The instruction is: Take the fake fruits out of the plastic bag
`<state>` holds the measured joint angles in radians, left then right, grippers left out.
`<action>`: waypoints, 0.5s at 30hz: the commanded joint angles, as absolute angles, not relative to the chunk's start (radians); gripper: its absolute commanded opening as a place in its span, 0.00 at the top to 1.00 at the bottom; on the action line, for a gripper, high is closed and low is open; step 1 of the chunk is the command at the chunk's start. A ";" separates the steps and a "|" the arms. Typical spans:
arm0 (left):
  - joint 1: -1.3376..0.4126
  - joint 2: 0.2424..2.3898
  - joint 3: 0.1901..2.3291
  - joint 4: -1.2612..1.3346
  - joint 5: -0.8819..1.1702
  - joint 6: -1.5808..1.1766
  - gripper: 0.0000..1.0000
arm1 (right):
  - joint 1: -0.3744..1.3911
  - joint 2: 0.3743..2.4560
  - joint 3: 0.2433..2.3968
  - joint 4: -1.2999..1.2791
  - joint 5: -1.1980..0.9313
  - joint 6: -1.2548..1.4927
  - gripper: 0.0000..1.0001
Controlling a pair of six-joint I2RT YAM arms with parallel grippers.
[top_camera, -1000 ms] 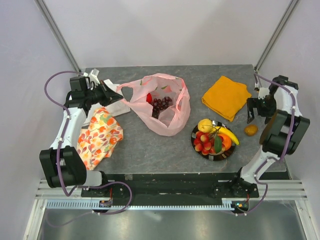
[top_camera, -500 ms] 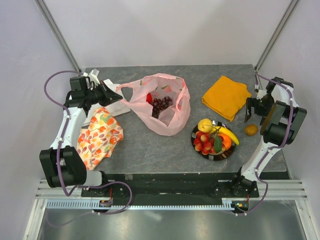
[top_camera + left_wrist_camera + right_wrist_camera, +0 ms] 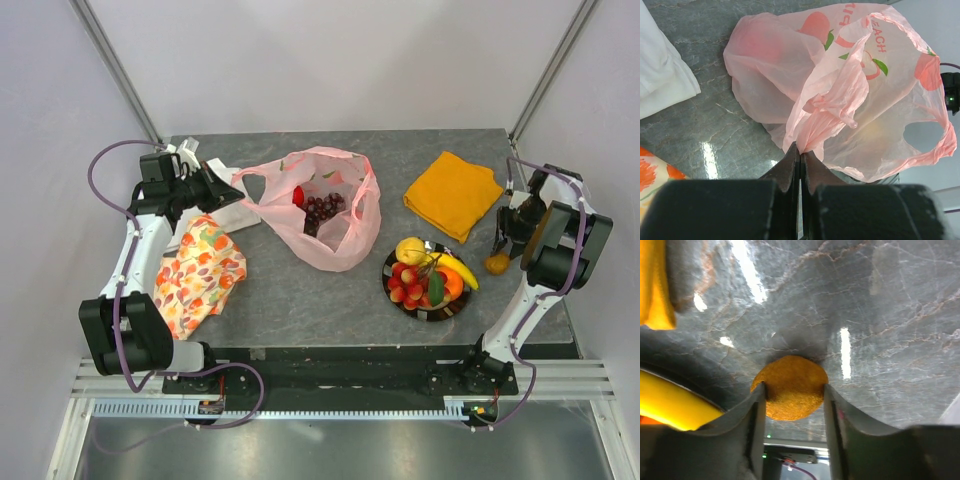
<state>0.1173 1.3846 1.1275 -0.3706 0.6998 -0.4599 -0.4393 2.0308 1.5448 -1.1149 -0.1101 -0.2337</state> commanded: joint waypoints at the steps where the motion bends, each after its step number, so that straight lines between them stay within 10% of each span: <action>1: 0.117 1.370 1.131 -0.376 0.683 -0.414 0.99 | -0.428 2.059 1.580 -1.134 -0.184 -0.244 0.60; 15: 0.117 1.391 1.147 -0.364 0.690 -0.426 0.98 | -0.284 1.904 1.742 -1.258 -0.367 -0.455 0.77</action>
